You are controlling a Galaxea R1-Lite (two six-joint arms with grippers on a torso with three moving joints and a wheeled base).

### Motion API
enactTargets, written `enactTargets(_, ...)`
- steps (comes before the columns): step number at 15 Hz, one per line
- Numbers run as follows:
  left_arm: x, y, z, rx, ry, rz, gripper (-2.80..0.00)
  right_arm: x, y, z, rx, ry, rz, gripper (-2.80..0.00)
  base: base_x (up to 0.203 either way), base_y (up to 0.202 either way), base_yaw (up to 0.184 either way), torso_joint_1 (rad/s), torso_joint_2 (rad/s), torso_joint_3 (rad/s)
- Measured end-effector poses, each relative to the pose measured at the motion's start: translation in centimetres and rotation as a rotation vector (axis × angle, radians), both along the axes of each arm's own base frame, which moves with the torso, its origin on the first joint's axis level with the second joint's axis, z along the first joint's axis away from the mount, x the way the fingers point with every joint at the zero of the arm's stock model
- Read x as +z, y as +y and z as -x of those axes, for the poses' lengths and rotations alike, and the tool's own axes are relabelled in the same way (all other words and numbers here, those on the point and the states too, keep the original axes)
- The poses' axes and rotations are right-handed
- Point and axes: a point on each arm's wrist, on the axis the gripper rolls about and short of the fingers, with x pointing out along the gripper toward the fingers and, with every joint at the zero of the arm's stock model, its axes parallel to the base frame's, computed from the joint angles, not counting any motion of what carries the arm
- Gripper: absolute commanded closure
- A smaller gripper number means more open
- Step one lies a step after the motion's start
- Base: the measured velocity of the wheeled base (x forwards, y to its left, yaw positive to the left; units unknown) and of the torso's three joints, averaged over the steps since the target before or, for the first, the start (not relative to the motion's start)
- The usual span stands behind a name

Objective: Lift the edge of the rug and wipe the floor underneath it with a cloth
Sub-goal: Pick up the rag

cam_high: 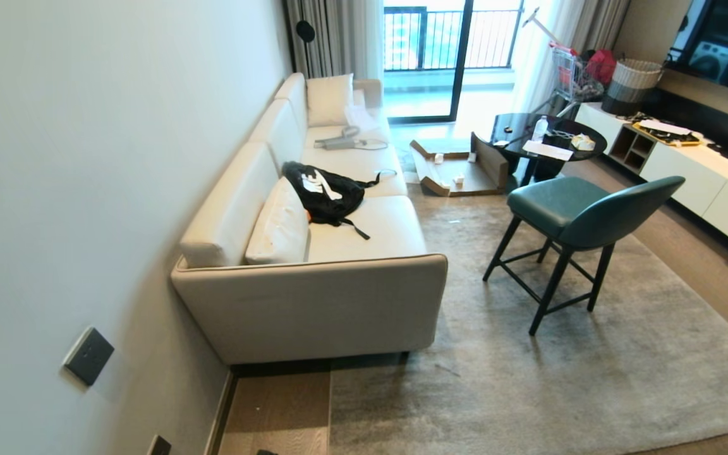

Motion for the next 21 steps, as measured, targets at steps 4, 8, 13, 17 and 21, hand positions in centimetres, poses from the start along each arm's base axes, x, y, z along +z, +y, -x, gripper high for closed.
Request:
enactTargets(4, -0.01, 0.00, 0.00, 0.000, 0.000, 0.000, 0.00, 0.00, 0.00, 0.00, 0.000, 0.000, 0.000, 0.00, 0.000, 0.000, 0.000, -0.133, 0.32, 0.181)
enactTargets(8, -0.01, 0.00, 0.00, 0.000, 0.000, 0.000, 0.00, 0.00, 0.00, 0.00, 0.000, 0.000, 0.000, 0.00, 0.000, 0.000, 0.000, -0.127, 0.33, 0.194)
enactTargets(13, -0.01, 0.00, 0.00, 0.000, 0.001, 0.000, 0.00, 0.00, 0.00, 0.00, 0.000, 0.000, 0.000, 0.00, 0.000, 0.000, 0.000, -0.135, 0.34, 0.210)
enactTargets(17, -0.01, 0.00, 0.00, 0.000, 0.001, 0.000, 0.00, 0.00, 0.00, 0.00, 0.000, 0.000, 0.000, 0.00, 0.000, 0.000, 0.000, -0.148, 0.40, 0.246)
enactTargets(21, -0.02, 0.00, 0.00, 0.000, 0.001, 0.000, 0.00, -0.01, 0.00, 0.00, 0.000, 0.001, 0.000, 0.00, 0.000, 0.000, 0.000, -0.186, 0.54, 0.343)
